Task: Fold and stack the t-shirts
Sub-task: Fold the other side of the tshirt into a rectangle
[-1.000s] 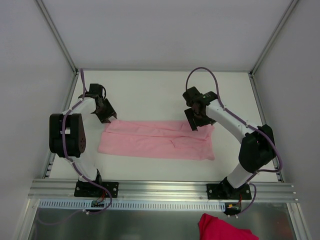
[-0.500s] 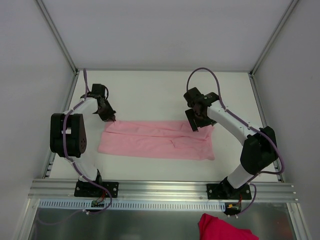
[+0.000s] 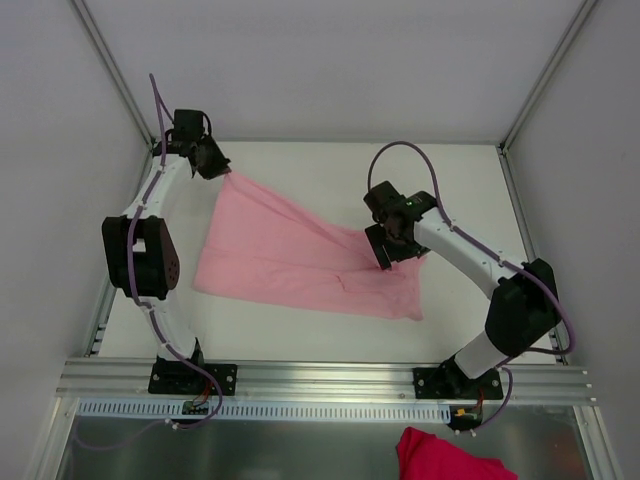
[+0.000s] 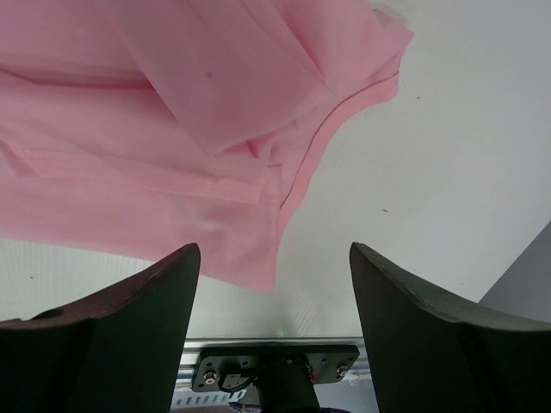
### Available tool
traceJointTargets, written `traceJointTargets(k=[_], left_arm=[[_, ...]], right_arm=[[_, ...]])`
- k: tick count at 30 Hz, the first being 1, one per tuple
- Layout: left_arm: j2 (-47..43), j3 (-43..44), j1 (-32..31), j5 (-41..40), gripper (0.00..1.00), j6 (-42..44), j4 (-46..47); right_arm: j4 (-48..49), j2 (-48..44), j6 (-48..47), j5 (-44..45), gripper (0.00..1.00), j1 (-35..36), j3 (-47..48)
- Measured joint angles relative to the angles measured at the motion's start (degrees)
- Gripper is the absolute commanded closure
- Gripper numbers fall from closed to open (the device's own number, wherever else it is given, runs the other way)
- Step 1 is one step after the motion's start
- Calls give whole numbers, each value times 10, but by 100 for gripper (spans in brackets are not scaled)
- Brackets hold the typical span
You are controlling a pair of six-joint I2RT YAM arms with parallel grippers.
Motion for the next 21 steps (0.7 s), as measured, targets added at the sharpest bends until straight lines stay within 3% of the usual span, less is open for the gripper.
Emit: traceJointTargets(k=[4, 14, 21], left_arm=[[-7, -8, 0, 12, 100, 7, 23], [-94, -269, -2, 29, 100, 26, 22], [-172, -315, -4, 27, 100, 28, 25]], right_arm=[[1, -25, 0, 3, 25, 5, -22], [-1, -48, -3, 14, 25, 5, -34], [-3, -48, -5, 18, 26, 5, -12]])
